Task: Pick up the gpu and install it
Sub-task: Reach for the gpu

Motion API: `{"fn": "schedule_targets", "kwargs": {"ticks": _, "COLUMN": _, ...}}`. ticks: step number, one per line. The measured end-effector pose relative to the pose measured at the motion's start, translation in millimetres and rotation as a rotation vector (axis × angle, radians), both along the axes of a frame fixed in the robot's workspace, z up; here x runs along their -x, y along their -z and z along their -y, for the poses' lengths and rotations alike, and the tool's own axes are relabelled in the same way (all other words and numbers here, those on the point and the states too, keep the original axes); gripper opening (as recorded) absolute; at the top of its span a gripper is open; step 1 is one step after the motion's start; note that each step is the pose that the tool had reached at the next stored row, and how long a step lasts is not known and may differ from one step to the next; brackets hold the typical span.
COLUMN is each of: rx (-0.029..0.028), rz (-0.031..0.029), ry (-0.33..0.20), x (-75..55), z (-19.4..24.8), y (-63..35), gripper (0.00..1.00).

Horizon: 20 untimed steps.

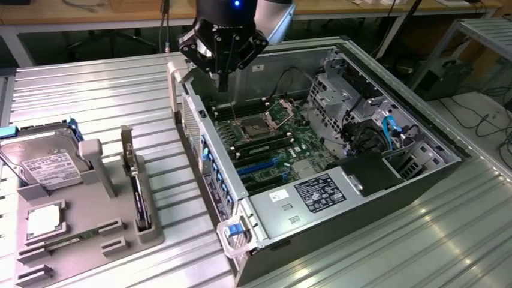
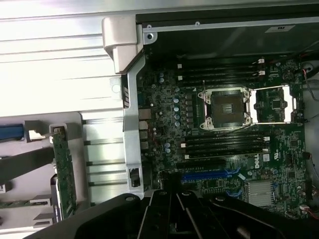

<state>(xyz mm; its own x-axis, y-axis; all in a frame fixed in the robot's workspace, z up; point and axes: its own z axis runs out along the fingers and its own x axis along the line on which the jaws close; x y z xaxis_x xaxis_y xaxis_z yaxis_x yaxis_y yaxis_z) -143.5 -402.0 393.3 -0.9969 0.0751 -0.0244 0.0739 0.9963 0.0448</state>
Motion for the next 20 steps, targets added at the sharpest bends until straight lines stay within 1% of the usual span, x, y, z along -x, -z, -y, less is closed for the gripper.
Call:
{"fn": "schedule_targets", "kwargs": {"ticks": 5, "rx": 0.0000, "rz": 0.0000, "ry": -0.001, "x": 6.6, "z": 1.2, "y": 0.0, "gripper": 0.11}}
{"fn": "schedule_targets", "kwargs": {"ticks": 7, "rx": 0.0000, "rz": 0.0000, "ry": -0.002, "x": 13.3, "z": 2.8, "y": 0.0, "gripper": 0.11}}
{"fn": "schedule_targets", "kwargs": {"ticks": 9, "rx": -0.0001, "rz": -0.0001, "ry": -0.005, "x": 17.1, "z": 3.9, "y": 0.0, "gripper": 0.11}}
{"fn": "schedule_targets", "kwargs": {"ticks": 20, "rx": -0.0002, "rz": -0.0001, "ry": -0.032, "x": 30.4, "z": 10.7, "y": 0.2, "gripper": 0.11}}
